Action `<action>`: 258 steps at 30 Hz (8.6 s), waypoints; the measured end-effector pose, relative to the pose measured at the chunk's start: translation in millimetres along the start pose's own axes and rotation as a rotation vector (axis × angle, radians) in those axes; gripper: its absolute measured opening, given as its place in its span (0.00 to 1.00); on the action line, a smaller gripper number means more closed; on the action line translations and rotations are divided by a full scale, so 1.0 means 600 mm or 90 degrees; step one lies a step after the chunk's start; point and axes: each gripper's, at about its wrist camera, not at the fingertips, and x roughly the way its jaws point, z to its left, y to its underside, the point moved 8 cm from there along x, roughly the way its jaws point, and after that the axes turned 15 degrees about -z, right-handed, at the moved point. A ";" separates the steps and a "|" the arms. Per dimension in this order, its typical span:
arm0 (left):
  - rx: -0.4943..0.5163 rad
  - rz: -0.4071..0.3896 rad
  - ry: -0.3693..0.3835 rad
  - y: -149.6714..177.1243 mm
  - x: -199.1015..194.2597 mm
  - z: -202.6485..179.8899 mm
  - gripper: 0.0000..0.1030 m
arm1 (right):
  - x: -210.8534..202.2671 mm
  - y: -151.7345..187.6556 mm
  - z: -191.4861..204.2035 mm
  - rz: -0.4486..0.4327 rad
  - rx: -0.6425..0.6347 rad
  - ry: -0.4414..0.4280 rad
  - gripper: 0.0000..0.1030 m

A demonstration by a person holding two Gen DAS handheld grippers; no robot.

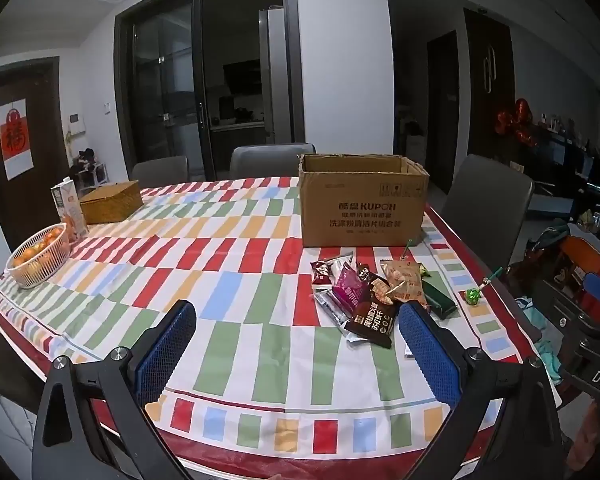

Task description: Organize snacks

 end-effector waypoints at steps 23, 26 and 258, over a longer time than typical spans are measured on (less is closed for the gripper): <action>-0.003 -0.013 -0.003 -0.005 -0.010 -0.007 1.00 | -0.001 0.004 0.005 0.002 -0.001 -0.001 1.00; -0.005 -0.013 -0.003 -0.004 -0.006 -0.006 1.00 | -0.004 0.005 0.008 0.000 -0.003 -0.004 1.00; 0.060 0.119 0.149 -0.197 0.402 -0.070 0.80 | 0.439 -0.180 0.088 0.138 -0.065 -0.167 0.52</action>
